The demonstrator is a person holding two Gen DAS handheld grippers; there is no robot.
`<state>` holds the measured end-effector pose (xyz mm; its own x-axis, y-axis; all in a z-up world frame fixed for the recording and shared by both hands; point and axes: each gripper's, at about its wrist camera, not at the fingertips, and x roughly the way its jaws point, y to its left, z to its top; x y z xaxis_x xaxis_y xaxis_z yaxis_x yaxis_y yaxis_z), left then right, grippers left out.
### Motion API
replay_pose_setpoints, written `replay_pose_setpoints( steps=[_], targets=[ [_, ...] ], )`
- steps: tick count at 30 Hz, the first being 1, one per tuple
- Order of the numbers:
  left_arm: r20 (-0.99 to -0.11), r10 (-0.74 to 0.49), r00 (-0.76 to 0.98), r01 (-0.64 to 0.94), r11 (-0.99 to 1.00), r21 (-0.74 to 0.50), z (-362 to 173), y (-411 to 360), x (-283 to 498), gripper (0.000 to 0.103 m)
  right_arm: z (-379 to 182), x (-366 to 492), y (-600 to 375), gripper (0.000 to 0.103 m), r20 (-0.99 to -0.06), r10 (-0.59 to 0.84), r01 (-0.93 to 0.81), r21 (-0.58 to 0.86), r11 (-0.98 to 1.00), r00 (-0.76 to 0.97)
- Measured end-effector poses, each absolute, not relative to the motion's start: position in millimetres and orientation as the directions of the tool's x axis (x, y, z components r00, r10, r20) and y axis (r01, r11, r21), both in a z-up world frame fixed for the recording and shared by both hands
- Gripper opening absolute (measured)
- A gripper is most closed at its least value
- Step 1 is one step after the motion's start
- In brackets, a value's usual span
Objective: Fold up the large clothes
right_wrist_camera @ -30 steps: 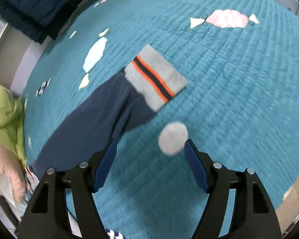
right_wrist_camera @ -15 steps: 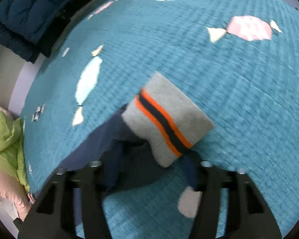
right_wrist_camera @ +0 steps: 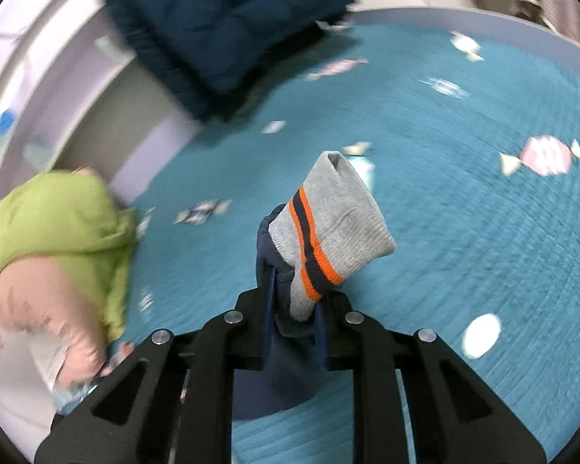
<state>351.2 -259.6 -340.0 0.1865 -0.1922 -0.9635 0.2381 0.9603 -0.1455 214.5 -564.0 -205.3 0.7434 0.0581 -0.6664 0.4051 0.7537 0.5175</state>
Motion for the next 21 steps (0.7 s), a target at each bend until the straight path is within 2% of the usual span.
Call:
replay_pose_setpoints(
  steps=[5, 10, 15, 21],
  targets=[
    [-0.975, -0.136, 0.173, 0.283, 0.956, -0.083, -325, -274, 357, 0.000, -168, 222, -498, 0.017, -0.656, 0.116, 0.301, 0.487, 0.820, 0.746],
    [-0.944, -0.195, 0.266, 0.301, 0.947, -0.110, -271, -251, 346, 0.000, -145, 234, -439, 0.017, -0.641, 0.182, 0.216, 0.490, 0.844, 0.746],
    [-0.915, -0.199, 0.351, 0.290, 0.952, -0.096, -223, -211, 339, 0.000, -133, 252, -382, 0.017, -0.644, 0.210, 0.150, 0.458, 0.876, 0.735],
    [-0.892, -0.128, 0.432, 0.214, 0.976, -0.037, -179, -139, 335, 0.001, -127, 267, -308, 0.017, -0.647, 0.289, 0.059, 0.461, 0.886, 0.705]
  ],
)
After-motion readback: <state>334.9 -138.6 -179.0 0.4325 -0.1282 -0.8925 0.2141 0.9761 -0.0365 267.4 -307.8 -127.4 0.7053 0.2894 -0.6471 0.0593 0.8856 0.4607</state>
